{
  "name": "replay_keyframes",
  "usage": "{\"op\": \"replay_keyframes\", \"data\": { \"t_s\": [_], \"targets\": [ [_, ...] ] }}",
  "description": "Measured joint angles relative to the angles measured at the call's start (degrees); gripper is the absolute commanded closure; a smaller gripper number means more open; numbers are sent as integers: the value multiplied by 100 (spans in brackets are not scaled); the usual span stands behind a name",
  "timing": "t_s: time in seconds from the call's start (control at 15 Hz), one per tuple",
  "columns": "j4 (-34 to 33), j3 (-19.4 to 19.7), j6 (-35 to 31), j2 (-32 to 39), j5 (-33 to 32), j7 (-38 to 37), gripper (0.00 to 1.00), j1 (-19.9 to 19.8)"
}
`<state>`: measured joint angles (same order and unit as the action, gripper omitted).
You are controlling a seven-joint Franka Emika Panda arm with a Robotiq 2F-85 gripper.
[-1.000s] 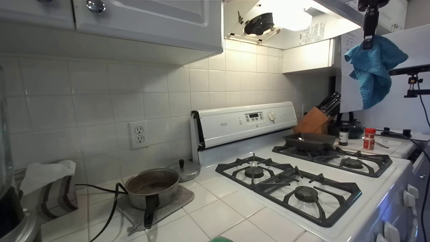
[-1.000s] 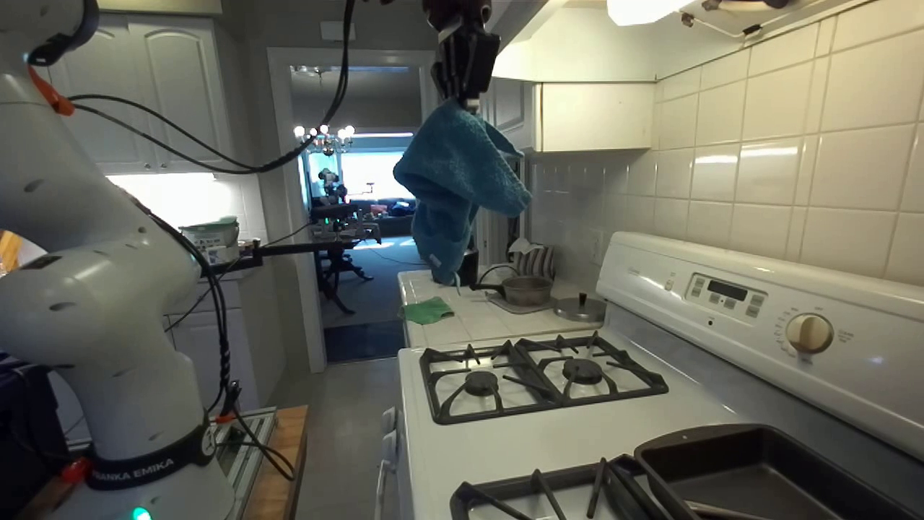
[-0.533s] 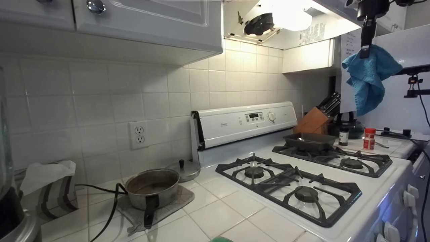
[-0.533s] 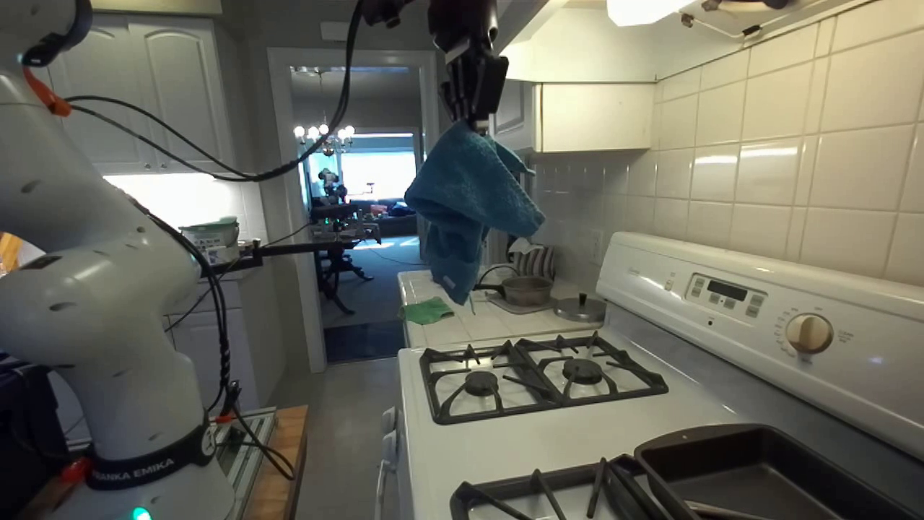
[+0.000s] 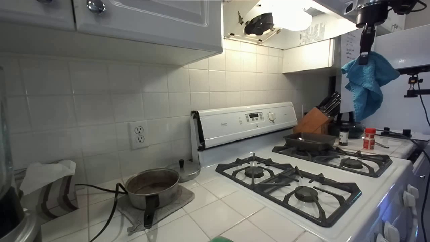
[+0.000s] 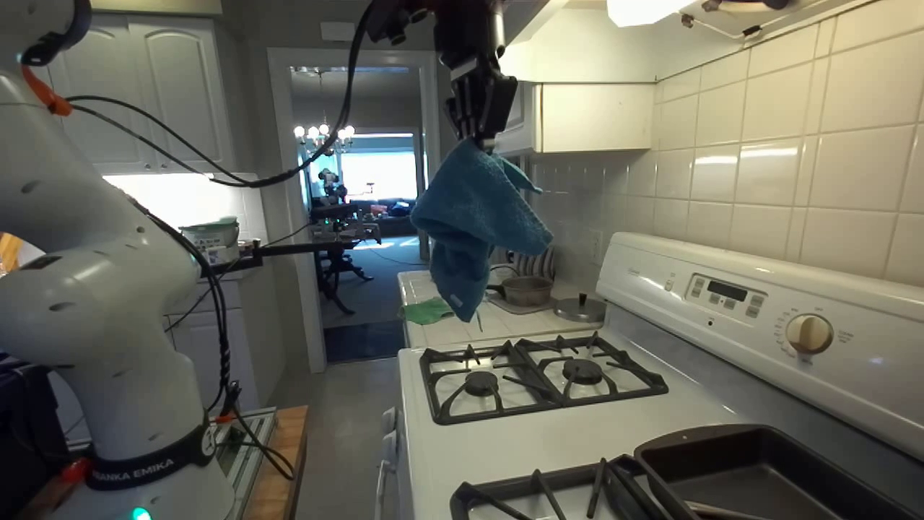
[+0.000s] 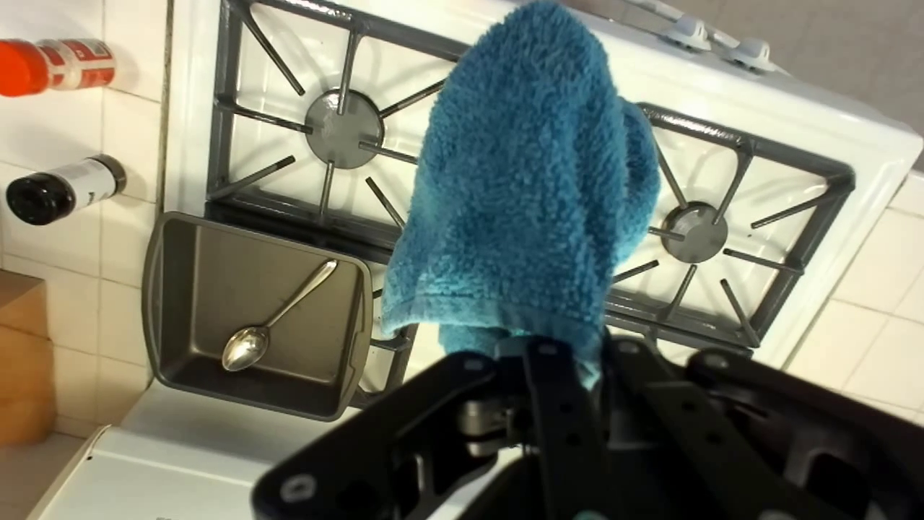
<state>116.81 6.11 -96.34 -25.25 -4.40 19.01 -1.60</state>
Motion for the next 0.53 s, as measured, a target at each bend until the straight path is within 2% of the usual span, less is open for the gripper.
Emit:
{"op": "replay_keyframes", "data": {
  "t_s": [0.27, 0.53],
  "targets": [
    [218, 6, -79, 29, 0, 278, 98, 14],
    [445, 57, -432, 56, -8, 487, 98, 14]
  ]
}}
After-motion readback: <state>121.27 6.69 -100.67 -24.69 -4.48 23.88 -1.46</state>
